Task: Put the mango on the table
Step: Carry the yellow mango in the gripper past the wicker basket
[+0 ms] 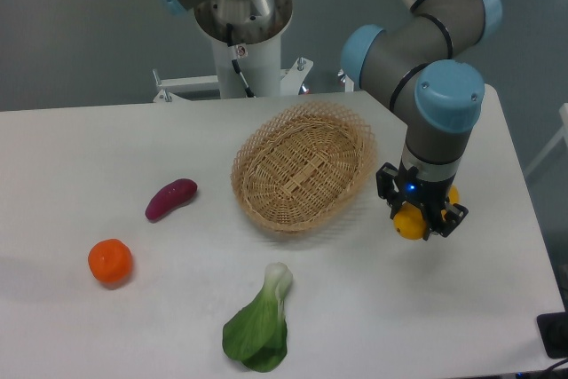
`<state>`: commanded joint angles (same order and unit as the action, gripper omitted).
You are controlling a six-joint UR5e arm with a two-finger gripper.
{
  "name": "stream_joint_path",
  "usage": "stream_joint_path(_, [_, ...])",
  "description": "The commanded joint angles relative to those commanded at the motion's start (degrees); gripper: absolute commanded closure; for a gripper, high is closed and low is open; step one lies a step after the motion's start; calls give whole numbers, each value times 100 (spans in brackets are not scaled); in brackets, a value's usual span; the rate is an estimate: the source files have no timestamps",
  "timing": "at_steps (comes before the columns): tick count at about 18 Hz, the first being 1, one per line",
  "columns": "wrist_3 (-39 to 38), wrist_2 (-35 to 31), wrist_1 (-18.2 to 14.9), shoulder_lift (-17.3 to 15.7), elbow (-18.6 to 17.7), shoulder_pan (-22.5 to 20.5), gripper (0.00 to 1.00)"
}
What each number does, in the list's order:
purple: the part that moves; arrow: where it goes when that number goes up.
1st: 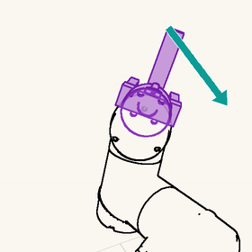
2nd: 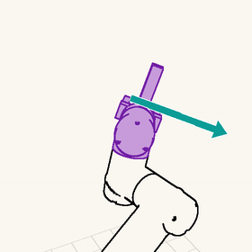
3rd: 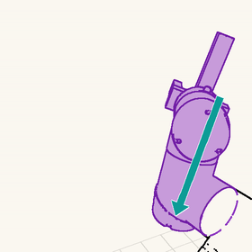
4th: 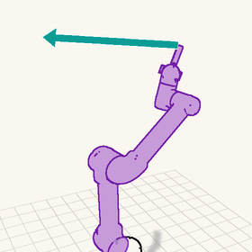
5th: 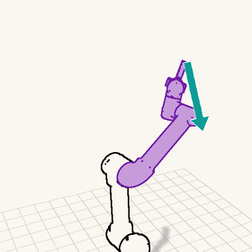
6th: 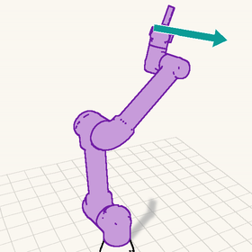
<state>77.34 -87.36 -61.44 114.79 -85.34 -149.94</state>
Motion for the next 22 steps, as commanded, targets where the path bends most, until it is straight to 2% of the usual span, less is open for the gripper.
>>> stream_joint_path(9, [-132,35,0,-26,26,149,62])
stream_joint_path(22, [-1977,26,79,-9,-9,1186,62])
